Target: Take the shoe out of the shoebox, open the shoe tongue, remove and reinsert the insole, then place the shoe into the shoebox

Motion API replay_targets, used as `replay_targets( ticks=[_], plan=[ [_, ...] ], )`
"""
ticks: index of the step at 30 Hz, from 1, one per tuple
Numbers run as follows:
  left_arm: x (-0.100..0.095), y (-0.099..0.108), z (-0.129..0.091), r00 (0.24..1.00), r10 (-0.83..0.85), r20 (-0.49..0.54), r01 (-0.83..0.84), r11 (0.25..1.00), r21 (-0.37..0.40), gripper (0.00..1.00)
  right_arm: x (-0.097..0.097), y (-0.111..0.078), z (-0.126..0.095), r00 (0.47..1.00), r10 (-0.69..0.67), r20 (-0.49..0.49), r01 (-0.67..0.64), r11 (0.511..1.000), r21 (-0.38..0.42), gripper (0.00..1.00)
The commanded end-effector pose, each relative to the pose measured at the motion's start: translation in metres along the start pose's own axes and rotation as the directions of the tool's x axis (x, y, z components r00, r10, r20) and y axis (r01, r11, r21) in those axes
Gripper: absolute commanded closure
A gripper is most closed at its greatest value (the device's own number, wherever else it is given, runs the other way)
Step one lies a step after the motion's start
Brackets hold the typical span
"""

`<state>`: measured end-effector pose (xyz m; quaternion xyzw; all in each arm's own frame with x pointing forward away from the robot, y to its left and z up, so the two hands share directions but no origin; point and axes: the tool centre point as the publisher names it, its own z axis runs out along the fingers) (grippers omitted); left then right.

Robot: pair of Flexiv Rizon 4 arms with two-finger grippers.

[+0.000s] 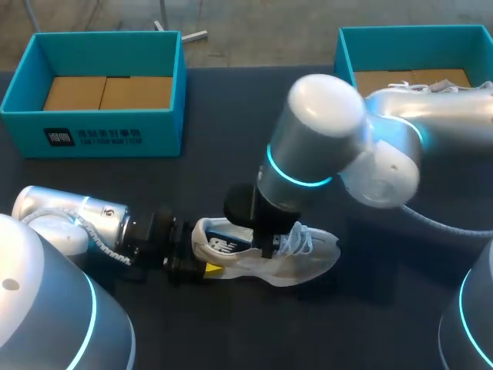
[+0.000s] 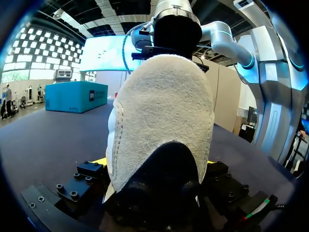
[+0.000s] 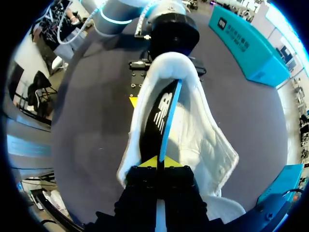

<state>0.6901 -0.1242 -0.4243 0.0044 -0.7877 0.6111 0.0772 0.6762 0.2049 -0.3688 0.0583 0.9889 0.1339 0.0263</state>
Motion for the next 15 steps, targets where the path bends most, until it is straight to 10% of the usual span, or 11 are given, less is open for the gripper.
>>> replay_targets(
  ticks=[1, 15],
  plan=[
    [0.000, 0.003, 0.001, 1.000, -0.002, 0.004, 0.002, 1.000, -0.001, 1.00, 0.004, -0.011, -0.009, 1.000, -0.007, 0.030, 0.010, 0.991, -0.130, 1.00],
    [0.000, 0.003, 0.001, 1.000, -0.002, 0.004, 0.002, 1.000, -0.001, 1.00, -0.006, -0.002, -0.014, 0.998, -0.042, 0.054, 0.053, 0.975, -0.217, 1.00]
  ],
)
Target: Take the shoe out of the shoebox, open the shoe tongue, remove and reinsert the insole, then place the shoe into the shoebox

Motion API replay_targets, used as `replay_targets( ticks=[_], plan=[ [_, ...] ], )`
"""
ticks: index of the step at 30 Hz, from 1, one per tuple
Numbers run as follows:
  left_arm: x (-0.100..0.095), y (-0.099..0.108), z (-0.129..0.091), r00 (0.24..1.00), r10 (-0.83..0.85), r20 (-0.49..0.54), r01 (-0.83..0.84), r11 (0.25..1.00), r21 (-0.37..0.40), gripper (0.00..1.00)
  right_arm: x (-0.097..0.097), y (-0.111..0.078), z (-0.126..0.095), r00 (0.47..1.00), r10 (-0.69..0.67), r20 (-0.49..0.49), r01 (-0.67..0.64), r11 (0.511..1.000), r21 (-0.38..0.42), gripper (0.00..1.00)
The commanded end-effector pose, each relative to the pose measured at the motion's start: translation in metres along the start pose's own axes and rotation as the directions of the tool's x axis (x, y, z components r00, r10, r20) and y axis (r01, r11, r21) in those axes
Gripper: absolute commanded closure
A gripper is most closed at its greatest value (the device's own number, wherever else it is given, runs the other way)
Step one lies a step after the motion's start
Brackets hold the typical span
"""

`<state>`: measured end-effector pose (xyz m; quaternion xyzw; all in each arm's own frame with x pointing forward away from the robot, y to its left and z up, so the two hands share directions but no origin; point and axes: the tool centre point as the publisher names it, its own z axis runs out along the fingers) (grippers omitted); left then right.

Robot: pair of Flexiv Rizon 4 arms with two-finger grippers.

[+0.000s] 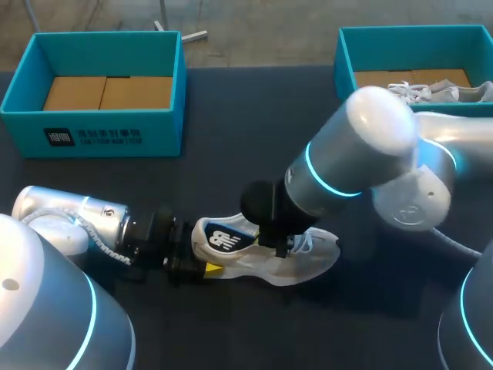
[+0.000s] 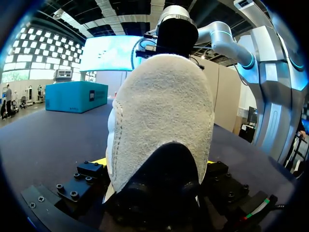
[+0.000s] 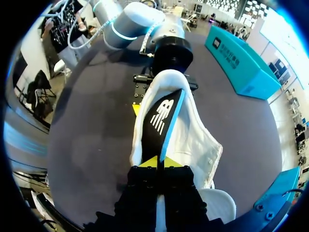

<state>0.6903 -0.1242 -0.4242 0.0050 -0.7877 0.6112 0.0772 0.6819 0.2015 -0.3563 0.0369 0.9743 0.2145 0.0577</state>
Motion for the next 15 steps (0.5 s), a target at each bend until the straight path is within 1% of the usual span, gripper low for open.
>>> replay_targets(
  ticks=[1, 11, 15],
  plan=[
    [0.0004, 0.0031, 0.0012, 1.000, -0.001, 0.003, 0.001, 1.000, -0.001, 1.00, -0.0001, -0.0026, -0.0020, 1.000, -0.003, 0.003, 0.003, 0.999, -0.052, 1.00],
    [0.0004, 0.0031, 0.0012, 1.000, -0.001, 0.003, 0.001, 1.000, -0.001, 1.00, 0.0045, -0.0065, -0.0067, 1.000, -0.002, -0.001, 0.002, 0.999, -0.040, 1.00],
    [0.0004, 0.0031, 0.0012, 1.000, -0.001, 0.003, 0.001, 1.000, -0.001, 1.00, 0.0049, -0.0056, -0.0058, 1.000, -0.016, -0.018, 0.015, 0.999, -0.030, 1.00]
  ],
)
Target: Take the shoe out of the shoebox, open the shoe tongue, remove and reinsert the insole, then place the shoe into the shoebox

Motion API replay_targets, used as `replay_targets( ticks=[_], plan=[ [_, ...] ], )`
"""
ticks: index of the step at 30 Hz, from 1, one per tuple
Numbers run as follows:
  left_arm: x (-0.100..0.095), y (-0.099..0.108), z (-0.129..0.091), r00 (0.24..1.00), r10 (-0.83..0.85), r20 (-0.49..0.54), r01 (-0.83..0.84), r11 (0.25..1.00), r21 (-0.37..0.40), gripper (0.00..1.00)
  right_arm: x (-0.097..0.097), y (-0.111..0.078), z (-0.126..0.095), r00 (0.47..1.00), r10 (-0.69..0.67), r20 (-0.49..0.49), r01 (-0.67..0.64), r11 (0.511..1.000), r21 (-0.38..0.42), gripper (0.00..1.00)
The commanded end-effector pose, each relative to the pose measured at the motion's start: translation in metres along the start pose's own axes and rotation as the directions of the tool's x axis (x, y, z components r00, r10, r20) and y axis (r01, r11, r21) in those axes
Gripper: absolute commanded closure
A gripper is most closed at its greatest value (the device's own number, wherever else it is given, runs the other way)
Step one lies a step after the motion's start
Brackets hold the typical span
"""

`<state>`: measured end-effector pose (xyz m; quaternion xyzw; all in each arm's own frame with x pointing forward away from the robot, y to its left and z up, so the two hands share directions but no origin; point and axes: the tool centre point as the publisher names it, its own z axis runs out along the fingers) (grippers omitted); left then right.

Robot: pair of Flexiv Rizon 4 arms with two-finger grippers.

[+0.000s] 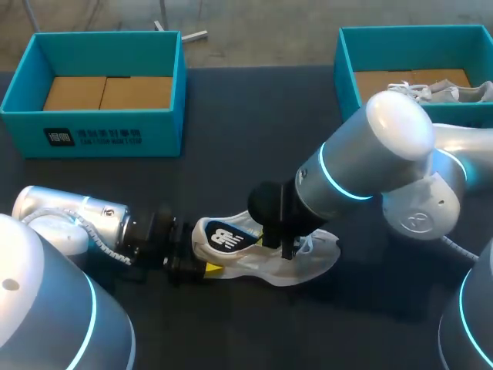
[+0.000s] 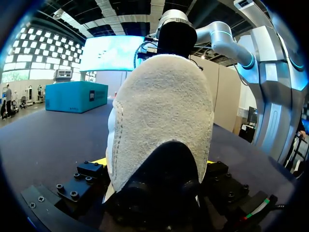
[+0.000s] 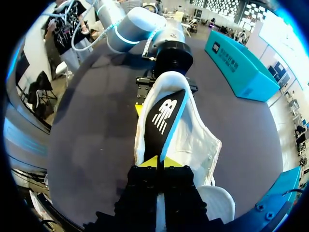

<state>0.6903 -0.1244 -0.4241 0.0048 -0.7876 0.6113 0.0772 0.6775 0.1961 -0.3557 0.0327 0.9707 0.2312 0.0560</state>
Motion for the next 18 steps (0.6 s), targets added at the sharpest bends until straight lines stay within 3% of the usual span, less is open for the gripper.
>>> replay_targets(
  ticks=[1, 8, 10, 12, 18],
  plan=[
    [0.000, 0.003, 0.001, 1.000, -0.001, 0.003, 0.001, 1.000, -0.002, 1.00, 0.001, 0.000, -0.002, 1.000, -0.012, -0.012, 0.012, 1.000, 0.006, 1.00],
    [0.000, 0.003, 0.001, 1.000, -0.001, 0.003, 0.001, 1.000, -0.002, 1.00, -0.002, 0.006, -0.002, 0.999, -0.041, -0.013, 0.041, 0.999, 0.002, 1.00],
    [0.000, 0.003, 0.001, 1.000, -0.001, 0.003, 0.001, 1.000, -0.002, 1.00, -0.003, 0.011, -0.003, 0.998, -0.054, -0.015, 0.055, 0.998, 0.011, 0.84],
    [0.000, 0.003, 0.001, 1.000, -0.001, 0.003, 0.001, 1.000, -0.002, 1.00, -0.004, 0.014, -0.004, 0.998, -0.061, -0.022, 0.061, 0.998, 0.022, 0.76],
    [0.000, 0.003, 0.001, 1.000, -0.001, 0.003, 0.001, 1.000, -0.002, 1.00, -0.006, 0.018, -0.005, 0.997, -0.059, -0.042, 0.061, 0.996, 0.061, 0.71]
  ],
)
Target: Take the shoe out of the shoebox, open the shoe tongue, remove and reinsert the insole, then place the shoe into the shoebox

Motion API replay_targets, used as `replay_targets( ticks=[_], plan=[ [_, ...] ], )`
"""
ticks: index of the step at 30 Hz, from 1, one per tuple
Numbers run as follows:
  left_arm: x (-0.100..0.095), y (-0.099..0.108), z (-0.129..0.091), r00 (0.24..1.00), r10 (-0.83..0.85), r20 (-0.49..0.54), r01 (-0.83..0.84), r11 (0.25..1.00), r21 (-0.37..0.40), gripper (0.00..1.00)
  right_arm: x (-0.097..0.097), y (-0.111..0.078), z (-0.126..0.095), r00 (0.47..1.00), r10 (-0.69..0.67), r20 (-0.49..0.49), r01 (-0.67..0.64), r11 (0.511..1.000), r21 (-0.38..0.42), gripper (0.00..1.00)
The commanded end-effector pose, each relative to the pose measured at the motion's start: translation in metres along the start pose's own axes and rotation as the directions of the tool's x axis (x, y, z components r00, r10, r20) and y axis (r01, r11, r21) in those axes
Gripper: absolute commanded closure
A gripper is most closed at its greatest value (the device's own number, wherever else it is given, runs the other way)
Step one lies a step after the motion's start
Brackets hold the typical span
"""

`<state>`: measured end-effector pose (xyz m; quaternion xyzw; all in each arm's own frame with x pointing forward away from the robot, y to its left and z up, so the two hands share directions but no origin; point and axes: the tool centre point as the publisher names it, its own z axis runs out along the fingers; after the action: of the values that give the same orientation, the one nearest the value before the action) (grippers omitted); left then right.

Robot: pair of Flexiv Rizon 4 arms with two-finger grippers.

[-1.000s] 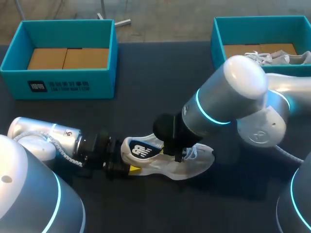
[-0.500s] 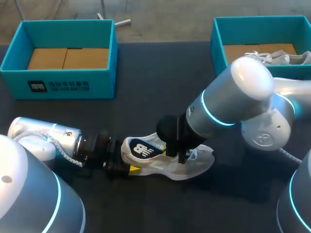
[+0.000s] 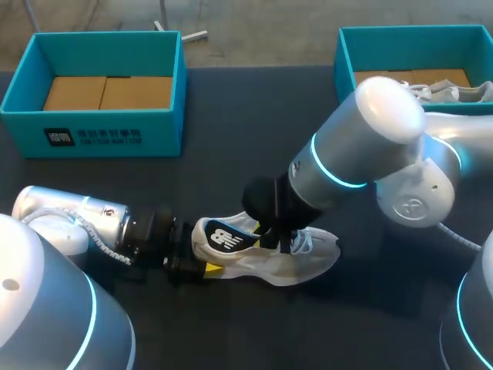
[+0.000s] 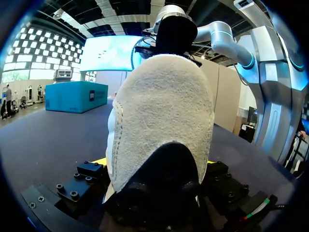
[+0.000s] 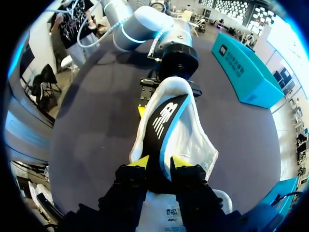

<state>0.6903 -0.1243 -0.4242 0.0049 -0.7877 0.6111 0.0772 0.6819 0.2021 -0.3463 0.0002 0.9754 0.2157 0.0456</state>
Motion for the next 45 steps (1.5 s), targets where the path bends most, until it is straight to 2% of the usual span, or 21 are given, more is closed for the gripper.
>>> replay_targets(
  ticks=[1, 14, 24, 30, 33, 37, 45],
  plan=[
    [0.000, 0.003, 0.001, 1.000, -0.001, 0.003, 0.001, 1.000, -0.001, 1.00, -0.001, 0.008, 0.000, 1.000, 0.003, -0.010, -0.002, 0.999, 0.038, 0.69],
    [0.000, 0.003, 0.001, 1.000, -0.001, 0.003, 0.001, 1.000, -0.001, 1.00, -0.001, 0.018, -0.003, 0.993, 0.038, -0.107, -0.023, 0.990, 0.141, 0.68],
    [0.000, 0.003, 0.001, 1.000, -0.001, 0.003, 0.001, 1.000, -0.001, 1.00, -0.003, 0.034, -0.011, 0.984, 0.088, -0.155, -0.054, 0.976, 0.212, 0.64],
    [0.000, 0.003, 0.001, 1.000, -0.001, 0.003, 0.001, 1.000, -0.001, 1.00, -0.003, 0.045, -0.013, 0.973, 0.144, -0.181, -0.089, 0.956, 0.281, 0.64],
    [0.000, 0.003, 0.001, 1.000, -0.001, 0.003, 0.001, 1.000, -0.001, 1.00, -0.002, 0.050, -0.014, 0.965, 0.206, -0.162, -0.138, 0.924, 0.355, 0.62],
    [0.000, 0.003, 0.001, 1.000, -0.001, 0.003, 0.001, 1.000, -0.001, 1.00, -0.002, 0.051, -0.014, 0.961, 0.236, -0.143, -0.168, 0.912, 0.374, 0.63],
    [0.000, 0.003, 0.001, 1.000, -0.001, 0.003, 0.001, 1.000, -0.001, 1.00, 0.003, 0.050, -0.014, 0.959, 0.248, -0.138, -0.184, 0.914, 0.361, 0.66]
  ],
)
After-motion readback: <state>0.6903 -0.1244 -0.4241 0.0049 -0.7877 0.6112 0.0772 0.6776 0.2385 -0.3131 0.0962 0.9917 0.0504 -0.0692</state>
